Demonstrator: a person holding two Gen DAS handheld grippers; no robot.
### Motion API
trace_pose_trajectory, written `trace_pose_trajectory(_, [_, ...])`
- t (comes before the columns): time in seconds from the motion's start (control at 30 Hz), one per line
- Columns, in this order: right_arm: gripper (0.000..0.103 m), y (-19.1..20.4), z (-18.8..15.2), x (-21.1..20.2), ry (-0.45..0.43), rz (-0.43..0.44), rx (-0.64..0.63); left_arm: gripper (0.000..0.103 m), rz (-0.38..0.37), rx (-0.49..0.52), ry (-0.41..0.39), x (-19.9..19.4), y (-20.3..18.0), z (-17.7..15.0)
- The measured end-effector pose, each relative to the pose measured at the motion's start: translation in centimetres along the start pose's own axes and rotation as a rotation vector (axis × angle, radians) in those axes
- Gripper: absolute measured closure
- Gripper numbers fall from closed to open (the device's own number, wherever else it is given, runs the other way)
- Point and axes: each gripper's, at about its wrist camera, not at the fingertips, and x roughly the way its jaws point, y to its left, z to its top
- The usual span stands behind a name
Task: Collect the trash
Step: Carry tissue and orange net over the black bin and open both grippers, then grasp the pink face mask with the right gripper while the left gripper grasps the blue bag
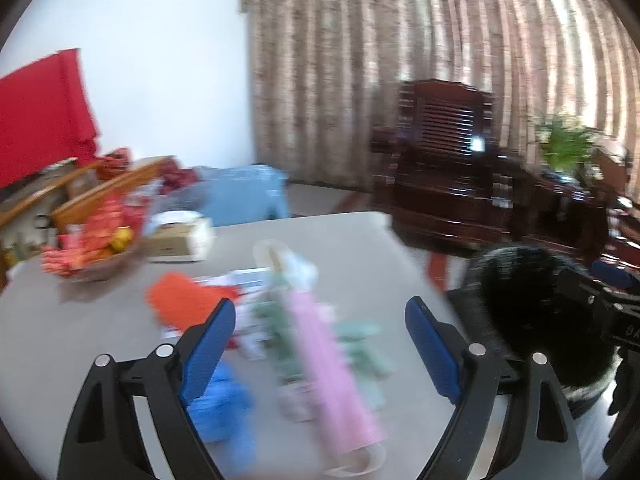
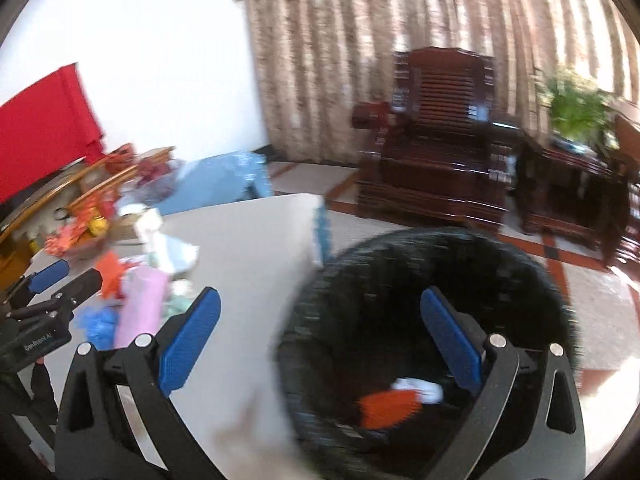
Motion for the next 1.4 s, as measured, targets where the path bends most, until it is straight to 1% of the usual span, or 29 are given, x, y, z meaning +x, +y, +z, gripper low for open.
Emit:
trace_pose_trajectory(0.07, [0.006,2.6,0.0,1.0,0.003,0.048,-0.028,0.018,0.044,-0.011,0.004,-0.3,2.0,-0.6])
trace_pose_trajectory(0.1, [0.006,3.4,0.0,1.3,0.007,0.058,-0.036,0.018,0.073,-0.019,0.006,-0.5,3.2,-1.0])
trace_pose_trajectory(0.23, [0.006,7.7,-0.5,3.1,0.024,0.103,-0.092,0.018,0.145,-0.045,0.025,-0.4,6.2,-2.5])
trace_pose_trajectory(0.4, [0.006,11.4,-1.5,5.4,0.058,0.131,-0.148,0.018,0.195,-0.087,0.044,0.3,8.8,-3.9])
trace_pose_trajectory(0.57, [0.006,14.4,-2.9,7.2,0.105,0.170,-0.172,0.018,0.218,-0.113,0.056,0.7,10.6,-4.8])
trace_pose_trajectory(0.63, [0.009,15.4,-3.3,7.7,0.118,0.184,-0.189,0.018,0.226,-0.123,0.061,0.7,11.1,-5.3])
trace_pose_trajectory(0.7, [0.021,16.3,-3.9,8.3,0.137,0.195,-0.207,0.018,0.229,-0.134,0.066,0.8,11.7,-5.5])
trace_pose_trajectory(0.77, [0.024,16.8,-4.2,9.2,0.164,0.200,-0.209,0.018,0.233,-0.140,0.070,0.8,12.2,-5.7])
trace_pose_trajectory(0.83, [0.032,17.1,-4.5,9.7,0.182,0.205,-0.214,0.018,0.236,-0.147,0.079,1.0,12.5,-5.9])
trace_pose_trajectory(0.9, [0.051,17.3,-4.8,10.3,0.218,0.223,-0.221,0.018,0.233,-0.159,0.089,1.2,12.8,-6.2])
trace_pose_trajectory(0.93, [0.056,17.2,-5.0,10.4,0.230,0.234,-0.221,0.018,0.229,-0.166,0.095,1.4,12.8,-6.3])
trace_pose_trajectory(1.0, [0.083,17.2,-5.1,10.6,0.258,0.279,-0.216,0.018,0.219,-0.169,0.106,1.7,12.9,-6.6])
trace_pose_trajectory(1.07, [0.092,17.1,-5.0,10.4,0.256,0.301,-0.221,0.018,0.208,-0.169,0.116,2.0,12.6,-6.8])
trace_pose_trajectory(1.1, [0.095,17.0,-4.8,10.2,0.251,0.309,-0.221,0.018,0.199,-0.168,0.123,2.2,12.3,-6.9])
trace_pose_trajectory(1.3, [0.096,15.3,-3.6,8.4,0.211,0.315,-0.181,0.018,0.156,-0.156,0.153,3.5,10.7,-7.1])
trace_pose_trajectory(1.4, [0.095,14.3,-3.1,7.6,0.194,0.307,-0.167,0.018,0.154,-0.146,0.172,4.7,9.9,-7.3])
